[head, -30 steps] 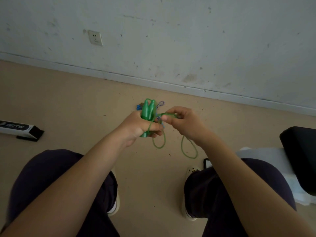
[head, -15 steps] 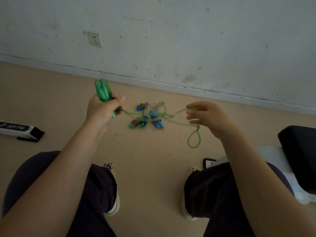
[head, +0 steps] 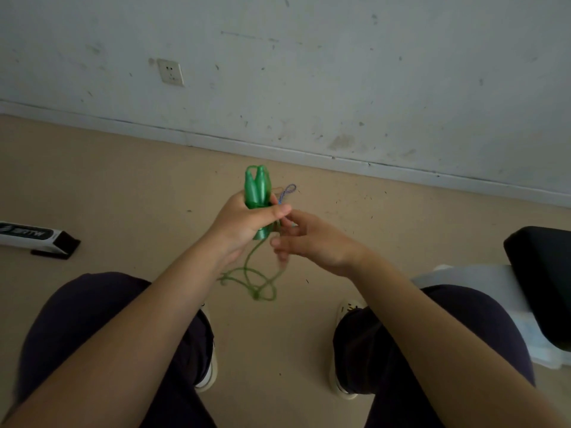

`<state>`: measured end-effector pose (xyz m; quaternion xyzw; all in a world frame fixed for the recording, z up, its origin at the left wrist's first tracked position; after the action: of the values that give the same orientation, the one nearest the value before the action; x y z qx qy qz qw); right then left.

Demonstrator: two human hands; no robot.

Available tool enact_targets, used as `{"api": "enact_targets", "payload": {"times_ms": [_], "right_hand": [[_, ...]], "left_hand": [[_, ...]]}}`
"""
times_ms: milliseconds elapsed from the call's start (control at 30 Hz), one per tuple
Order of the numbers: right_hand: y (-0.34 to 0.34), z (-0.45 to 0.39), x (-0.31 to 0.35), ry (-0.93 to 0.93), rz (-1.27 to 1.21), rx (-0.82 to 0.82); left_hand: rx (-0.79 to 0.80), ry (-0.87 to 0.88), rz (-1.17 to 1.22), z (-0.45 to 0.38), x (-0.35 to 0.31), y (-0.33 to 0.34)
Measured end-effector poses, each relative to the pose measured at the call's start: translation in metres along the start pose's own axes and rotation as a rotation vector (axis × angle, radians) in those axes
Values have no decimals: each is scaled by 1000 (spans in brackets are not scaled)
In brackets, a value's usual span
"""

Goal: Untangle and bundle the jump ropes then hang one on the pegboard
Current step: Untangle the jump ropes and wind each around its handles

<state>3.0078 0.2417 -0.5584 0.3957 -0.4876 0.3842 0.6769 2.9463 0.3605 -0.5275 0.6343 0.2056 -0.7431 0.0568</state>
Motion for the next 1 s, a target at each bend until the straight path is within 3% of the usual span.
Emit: {"api": "enact_targets", "payload": {"times_ms": [133, 233, 400, 533, 800, 900, 1000], "right_hand": [[-24, 8, 15, 26, 94, -196], [-41, 20, 36, -54, 185, -266], [-44, 25, 40, -76, 233, -291], [-35, 18, 29, -56, 126, -256], [-11, 16, 26, 6, -143, -30], [-21, 22, 32, 67, 45, -65], [-33, 30, 44, -12, 226, -144]], "left_hand": [[-112, -4, -121, -6, 5, -22], [-94, -48, -254, -8, 11, -30], [-23, -78, -135, -7, 13, -22], [77, -34, -11, -4, 10, -8], [175, -4, 110, -3, 7, 2], [197, -13, 68, -3, 7, -3], [215, -55, -9, -5, 13, -7]]}}
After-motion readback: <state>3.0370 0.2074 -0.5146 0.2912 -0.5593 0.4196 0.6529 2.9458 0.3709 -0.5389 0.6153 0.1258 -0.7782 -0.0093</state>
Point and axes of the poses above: each hand's wrist, its own z-axis away from the middle knuckle, its own y-axis out of the palm, x = y × z, the point moved 5 cm from there along -z, towards the middle knuckle, and after that the axes turned 13 degrees about -z, right-handed, at the moved point
